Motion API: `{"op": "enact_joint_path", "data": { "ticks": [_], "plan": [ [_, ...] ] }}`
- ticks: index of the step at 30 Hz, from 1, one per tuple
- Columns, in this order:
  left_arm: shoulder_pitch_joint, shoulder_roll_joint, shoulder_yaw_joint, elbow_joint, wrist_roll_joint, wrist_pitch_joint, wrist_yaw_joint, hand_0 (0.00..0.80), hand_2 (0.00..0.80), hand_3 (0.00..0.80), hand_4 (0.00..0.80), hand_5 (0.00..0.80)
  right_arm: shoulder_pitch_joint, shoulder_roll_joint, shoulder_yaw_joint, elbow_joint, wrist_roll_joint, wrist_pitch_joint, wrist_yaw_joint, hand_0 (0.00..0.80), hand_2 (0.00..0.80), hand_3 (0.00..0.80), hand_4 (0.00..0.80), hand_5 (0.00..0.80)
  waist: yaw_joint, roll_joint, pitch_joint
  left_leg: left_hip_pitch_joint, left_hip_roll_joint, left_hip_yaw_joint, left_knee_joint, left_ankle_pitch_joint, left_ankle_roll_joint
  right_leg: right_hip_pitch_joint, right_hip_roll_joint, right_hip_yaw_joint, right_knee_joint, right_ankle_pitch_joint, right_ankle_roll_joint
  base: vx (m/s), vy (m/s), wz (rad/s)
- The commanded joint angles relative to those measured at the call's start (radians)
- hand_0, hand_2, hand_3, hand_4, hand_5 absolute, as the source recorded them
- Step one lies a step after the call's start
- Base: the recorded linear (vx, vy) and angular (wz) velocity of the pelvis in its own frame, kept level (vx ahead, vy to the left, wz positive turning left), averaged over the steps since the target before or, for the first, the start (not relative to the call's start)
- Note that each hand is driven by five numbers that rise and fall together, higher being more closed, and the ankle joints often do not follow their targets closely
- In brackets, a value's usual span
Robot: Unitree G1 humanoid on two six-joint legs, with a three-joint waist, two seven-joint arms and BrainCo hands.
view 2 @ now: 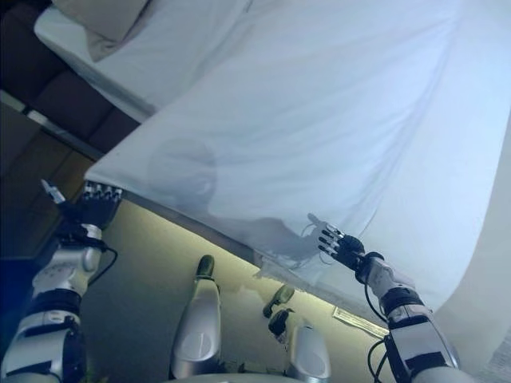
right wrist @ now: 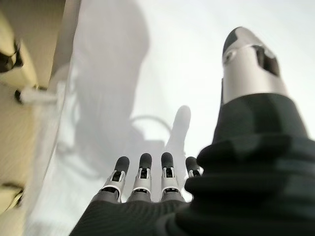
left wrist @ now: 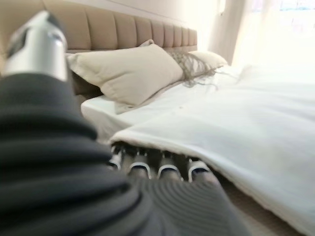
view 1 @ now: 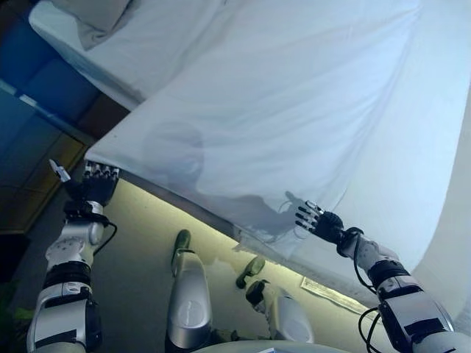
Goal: Make the bed neatly
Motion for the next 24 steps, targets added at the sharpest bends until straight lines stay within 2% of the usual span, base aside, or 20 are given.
{"op": "enact_joint_path", "data": {
  "ticks": [1, 6, 8, 11, 17, 24],
  "plan": [
    [0.053, 0.379, 0.399, 0.074, -0.21, -0.384, -0.039, 0.0, 0.0, 0.0, 0.0, 0.0, 0.067, -0.052, -0.046, 0.02, 0.028, -0.024, 0.032, 0.0, 0.0, 0.0, 0.0, 0.0, 0.131, -0.05, -0.027, -0.058, -0.055, 0.008, 0.055, -0.036, 0.036, 0.03, -0.193, 0.082, 0.034, 0.042, 0.116, -0.031, 0.015, -0.06],
    [0.053, 0.464, 0.438, 0.192, -0.21, -0.343, -0.055, 0.0, 0.0, 0.0, 0.0, 0.0, 0.058, -0.073, -0.047, 0.046, 0.015, -0.038, 0.072, 0.0, 0.0, 0.0, 0.0, 0.0, 0.128, -0.05, -0.025, -0.071, -0.048, 0.01, 0.055, -0.037, 0.036, 0.015, -0.189, 0.086, 0.034, 0.037, 0.118, -0.047, 0.011, -0.05],
    [0.058, 0.469, 0.442, 0.216, -0.21, -0.316, -0.063, 0.0, 0.0, 0.0, 0.0, 0.0, 0.049, -0.076, -0.048, 0.048, 0.004, -0.037, 0.072, 0.0, 0.0, 0.0, 0.0, 0.0, 0.124, -0.048, -0.028, -0.069, -0.046, 0.004, 0.052, -0.053, 0.031, 0.014, -0.182, 0.101, 0.037, 0.02, 0.126, 0.033, 0.011, -0.1],
    [0.068, 0.456, 0.432, 0.244, -0.21, -0.262, -0.086, 0.0, 0.0, 0.0, 0.0, 0.0, 0.031, -0.095, -0.049, 0.053, -0.008, -0.016, 0.072, 0.0, 0.0, 0.0, 0.0, 0.0, 0.126, -0.042, -0.018, -0.092, -0.049, 0.009, 0.057, -0.034, 0.034, -0.011, -0.186, 0.093, 0.05, 0.02, 0.115, -0.079, 0.054, -0.09],
    [0.059, 0.381, 0.393, 0.226, -0.21, -0.207, -0.093, 0.0, 0.0, 0.0, 0.0, 0.0, 0.02, -0.089, -0.043, 0.059, -0.028, -0.037, 0.085, 0.0, 0.0, 0.0, 0.0, 0.0, 0.13, -0.052, -0.003, -0.128, -0.05, -0.004, 0.071, -0.05, 0.034, -0.064, -0.187, 0.1, 0.111, -0.016, 0.121, 0.002, -0.004, -0.03],
    [0.065, 0.261, 0.322, 0.233, -0.21, -0.145, -0.129, 0.0, 0.0, 0.0, 0.0, 0.0, -0.019, -0.105, -0.046, 0.065, -0.048, -0.032, 0.086, 0.0, 0.0, 0.0, 0.0, 0.0, 0.128, -0.066, 0.027, -0.196, -0.064, -0.008, 0.109, -0.05, 0.05, -0.169, -0.193, 0.107, 0.217, -0.048, 0.116, -0.061, 0.035, 0.02]
  ]
}}
